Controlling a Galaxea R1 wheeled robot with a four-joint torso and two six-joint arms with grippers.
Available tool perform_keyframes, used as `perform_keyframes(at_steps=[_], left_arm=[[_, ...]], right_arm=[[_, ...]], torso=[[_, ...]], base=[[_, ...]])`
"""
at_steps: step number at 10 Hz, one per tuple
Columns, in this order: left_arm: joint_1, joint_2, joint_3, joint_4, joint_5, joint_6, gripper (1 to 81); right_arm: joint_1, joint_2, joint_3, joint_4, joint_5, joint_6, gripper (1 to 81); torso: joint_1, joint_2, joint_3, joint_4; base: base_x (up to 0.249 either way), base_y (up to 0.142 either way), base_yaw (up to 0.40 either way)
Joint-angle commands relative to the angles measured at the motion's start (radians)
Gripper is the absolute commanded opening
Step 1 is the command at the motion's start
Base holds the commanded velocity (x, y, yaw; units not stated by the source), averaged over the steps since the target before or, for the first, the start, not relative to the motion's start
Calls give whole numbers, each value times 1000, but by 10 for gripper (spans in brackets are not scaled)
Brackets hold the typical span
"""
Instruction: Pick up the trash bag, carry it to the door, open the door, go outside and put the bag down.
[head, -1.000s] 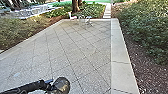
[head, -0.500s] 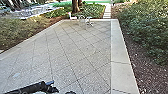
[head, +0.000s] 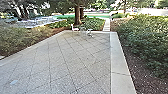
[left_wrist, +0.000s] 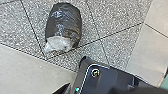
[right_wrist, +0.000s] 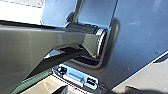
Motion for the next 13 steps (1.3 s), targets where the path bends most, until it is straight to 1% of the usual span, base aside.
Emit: perform_keyframes(at_steps=[1,2,3,4,5,6,7,8,9,10,11,12,13], left_arm=[[90,59,-16,159,-61,5,811],[156,75,-16,188,-91,5,811],[211,92,-16,224,-118,5,811],[274,115,-16,251,-145,5,811],[328,132,-13,284,-171,5,811],[365,161,-16,325,-184,5,811],[397,178,-16,350,-185,5,811],[422,195,-16,365,-193,5,811],[440,202,-15,370,-196,4,811],[459,207,-16,371,-214,5,811],[475,222,-18,405,-214,4,811],[495,242,-30,423,-217,2,811],[506,270,-71,431,-220,2,811]], right_arm=[[24,22,18,2,-58,5,811],[24,22,18,1,-58,5,811],[24,22,18,1,-55,5,811],[26,21,18,1,-49,5,811],[27,21,14,2,-49,5,811],[27,21,11,2,-49,7,811],[29,21,11,2,-49,7,811],[27,21,11,2,-49,7,811],[26,21,11,1,-49,7,811],[26,21,11,1,-49,7,811],[27,21,11,1,-48,8,811],[27,24,11,1,-49,8,811],[26,29,11,-1,-48,7,811]], torso=[[0,0,-8,-2],[0,0,20,5],[-2,-1,28,7],[-2,-1,34,-56],[-2,-1,73,-84],[-2,-1,77,-105],[-2,-1,87,-132],[-2,-1,118,-159],[-2,-1,151,-176],[-2,-1,182,-174],[-2,-2,121,-148],[-2,-2,152,-161],[-2,-3,166,-164]], base=[[0,0,0],[0,0,0],[0,0,0],[0,0,0],[0,0,0],[0,0,0],[0,0,0],[0,0,0],[0,0,0],[0,0,0],[0,0,0],[0,0,0],[0,0,0]])
